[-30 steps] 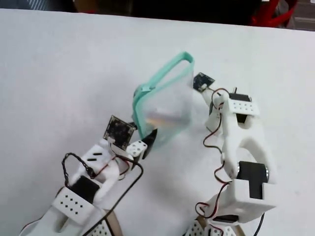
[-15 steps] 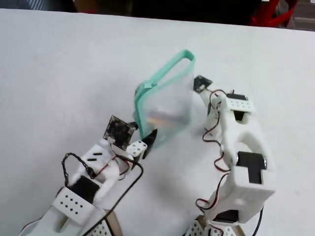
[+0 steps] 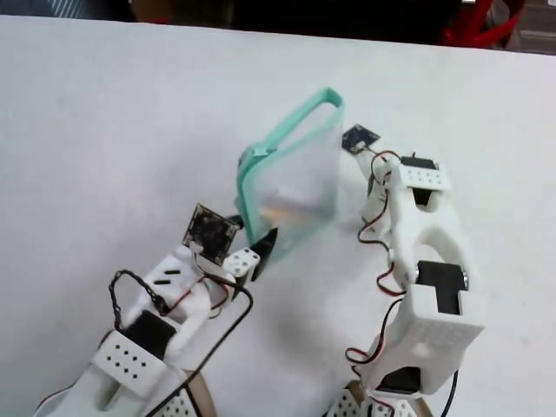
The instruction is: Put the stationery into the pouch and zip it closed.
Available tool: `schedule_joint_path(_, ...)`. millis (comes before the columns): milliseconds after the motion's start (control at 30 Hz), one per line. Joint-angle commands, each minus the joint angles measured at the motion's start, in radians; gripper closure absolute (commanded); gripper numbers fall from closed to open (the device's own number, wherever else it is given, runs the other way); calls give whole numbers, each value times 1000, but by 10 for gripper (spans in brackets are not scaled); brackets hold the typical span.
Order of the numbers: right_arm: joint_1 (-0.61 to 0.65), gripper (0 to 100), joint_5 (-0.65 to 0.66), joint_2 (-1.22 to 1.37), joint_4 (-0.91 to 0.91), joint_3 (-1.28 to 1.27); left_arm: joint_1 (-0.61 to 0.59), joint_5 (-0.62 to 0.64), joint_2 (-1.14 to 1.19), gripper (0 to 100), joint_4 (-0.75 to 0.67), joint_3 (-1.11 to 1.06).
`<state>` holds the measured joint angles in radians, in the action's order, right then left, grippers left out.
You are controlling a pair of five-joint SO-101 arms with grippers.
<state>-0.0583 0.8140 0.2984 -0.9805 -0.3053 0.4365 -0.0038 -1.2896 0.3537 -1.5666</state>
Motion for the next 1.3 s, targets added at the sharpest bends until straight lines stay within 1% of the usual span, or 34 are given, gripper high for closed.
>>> schedule_joint_path(0, 7, 960, -9, 1, -12, 20, -1, -8, -1, 823, -23, 6)
schedule_joint_path(33, 4, 982, -9, 1, -10, 20, -1, -8, -1, 823, -23, 6)
schedule_joint_path(233, 1, 981, -14, -1, -12, 20, -1, -8, -1, 823, -23, 6)
schedule_joint_path(333, -33, 981, -100, -2, -4, 20, -1, -8, -1, 823, -23, 6)
schedule_joint_path(500, -114, 981, -310, -4, 31, 21, -1, -8, -5, 823, -23, 6)
schedule_joint_path(567, -142, 981, -344, -15, 48, 18, -2, -8, -5, 823, -20, 6)
schedule_joint_path(833, -150, 981, -367, -122, 185, -133, -2, 9, -5, 823, -15, 6)
schedule_joint_path(933, -130, 981, -362, -166, 232, -190, -1, 84, -1, 823, -14, 5)
schedule_joint_path(967, -130, 981, -362, -179, 248, -206, -1, 92, 1, 823, -14, 5)
schedule_joint_path(1067, -130, 981, -361, -199, 272, -233, 16, 38, 1, 823, -6, 3)
schedule_joint_path(1167, -130, 981, -361, -200, 272, -233, 64, -38, -1, 820, 66, 5)
schedule_joint_path(1267, -130, 981, -361, -200, 272, -233, 93, -58, -5, 820, 130, 5)
